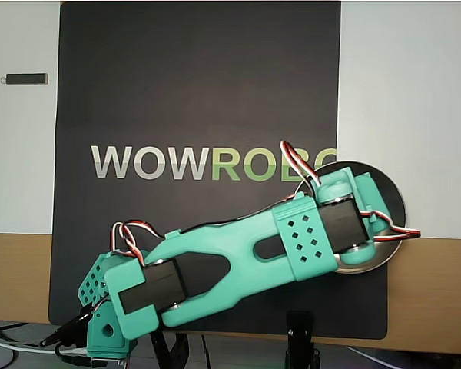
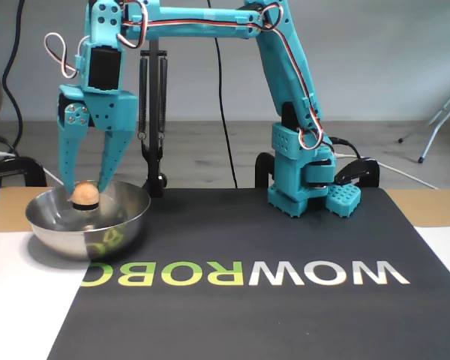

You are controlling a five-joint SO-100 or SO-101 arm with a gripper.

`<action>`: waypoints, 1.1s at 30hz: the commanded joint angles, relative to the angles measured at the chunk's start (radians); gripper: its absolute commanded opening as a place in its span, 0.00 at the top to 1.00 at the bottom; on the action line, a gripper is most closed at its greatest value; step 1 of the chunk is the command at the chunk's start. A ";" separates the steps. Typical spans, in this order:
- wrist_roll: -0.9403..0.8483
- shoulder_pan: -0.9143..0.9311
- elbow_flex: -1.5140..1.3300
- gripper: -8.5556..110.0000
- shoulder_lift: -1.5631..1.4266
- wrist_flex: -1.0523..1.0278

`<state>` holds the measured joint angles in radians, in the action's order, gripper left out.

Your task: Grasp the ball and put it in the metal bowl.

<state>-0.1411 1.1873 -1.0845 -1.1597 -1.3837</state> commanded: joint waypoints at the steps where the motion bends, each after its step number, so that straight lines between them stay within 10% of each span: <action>1: 0.003 -0.005 0.032 0.76 -0.005 0.006; 33: 0.003 -0.002 0.031 0.53 0.025 -0.006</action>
<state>-0.1411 1.1888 -1.0845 -1.1290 -1.3852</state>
